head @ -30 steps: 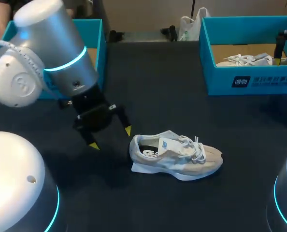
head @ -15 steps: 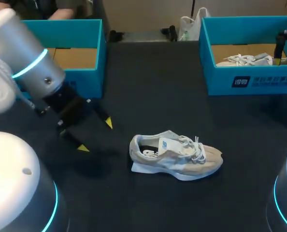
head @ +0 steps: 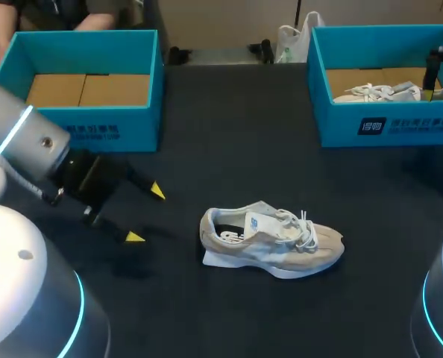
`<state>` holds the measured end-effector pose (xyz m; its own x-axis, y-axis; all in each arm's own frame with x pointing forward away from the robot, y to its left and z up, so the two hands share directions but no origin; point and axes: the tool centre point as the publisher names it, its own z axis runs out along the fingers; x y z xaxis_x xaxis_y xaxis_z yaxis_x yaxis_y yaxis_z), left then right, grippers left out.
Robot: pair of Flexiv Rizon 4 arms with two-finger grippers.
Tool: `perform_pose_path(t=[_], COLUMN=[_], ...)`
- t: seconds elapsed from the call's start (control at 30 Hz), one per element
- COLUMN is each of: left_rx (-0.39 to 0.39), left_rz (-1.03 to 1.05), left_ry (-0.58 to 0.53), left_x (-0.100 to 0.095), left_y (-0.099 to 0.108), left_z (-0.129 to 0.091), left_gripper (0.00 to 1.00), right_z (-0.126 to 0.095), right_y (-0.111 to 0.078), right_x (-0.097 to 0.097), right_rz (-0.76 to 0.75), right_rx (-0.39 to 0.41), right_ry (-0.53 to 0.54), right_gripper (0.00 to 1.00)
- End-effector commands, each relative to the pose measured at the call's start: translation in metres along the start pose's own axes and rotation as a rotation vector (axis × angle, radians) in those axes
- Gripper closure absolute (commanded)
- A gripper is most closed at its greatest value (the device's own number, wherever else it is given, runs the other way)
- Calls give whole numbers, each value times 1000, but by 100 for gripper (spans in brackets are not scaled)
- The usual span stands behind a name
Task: Take the shoe out of the shoebox, open the shoe tongue, remove and reinsert the insole, then place the shoe into the shoebox
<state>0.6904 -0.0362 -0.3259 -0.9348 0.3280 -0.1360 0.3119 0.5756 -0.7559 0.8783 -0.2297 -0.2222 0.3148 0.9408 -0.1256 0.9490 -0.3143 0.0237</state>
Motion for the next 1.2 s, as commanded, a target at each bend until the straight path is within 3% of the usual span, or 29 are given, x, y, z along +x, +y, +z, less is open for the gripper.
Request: perform_pose_path(t=[0.03,0.23,0.3,0.37,0.5,0.73,1.0,1.2], left_rx=[125,125,122,211,276,332,370,399], left_rz=[-162,-162,-164,-204,-252,-278,-288,-298], left_ry=[-213,-213,-254,-251,-283,-281,-288,-266], left_x=[4,4,7,7,4,1,-6,-9], left_y=[8,8,18,29,45,54,50,40], left_z=[6,6,16,22,30,36,47,68], left_gripper=[0,0,0,0,0,0,0,0], right_z=[0,0,0,0,0,0,0,0], right_y=[0,0,0,0,0,0,0,0], right_x=[0,0,0,0,0,0,0,0], right_rz=[0,0,0,0,0,0,0,0], right_rx=[-1,-1,-1,-1,-1,-1,-1,-1], right_ry=[-1,-1,-1,-1,-1,-1,-1,-1], right_gripper=[0,0,0,0,0,0,0,0])
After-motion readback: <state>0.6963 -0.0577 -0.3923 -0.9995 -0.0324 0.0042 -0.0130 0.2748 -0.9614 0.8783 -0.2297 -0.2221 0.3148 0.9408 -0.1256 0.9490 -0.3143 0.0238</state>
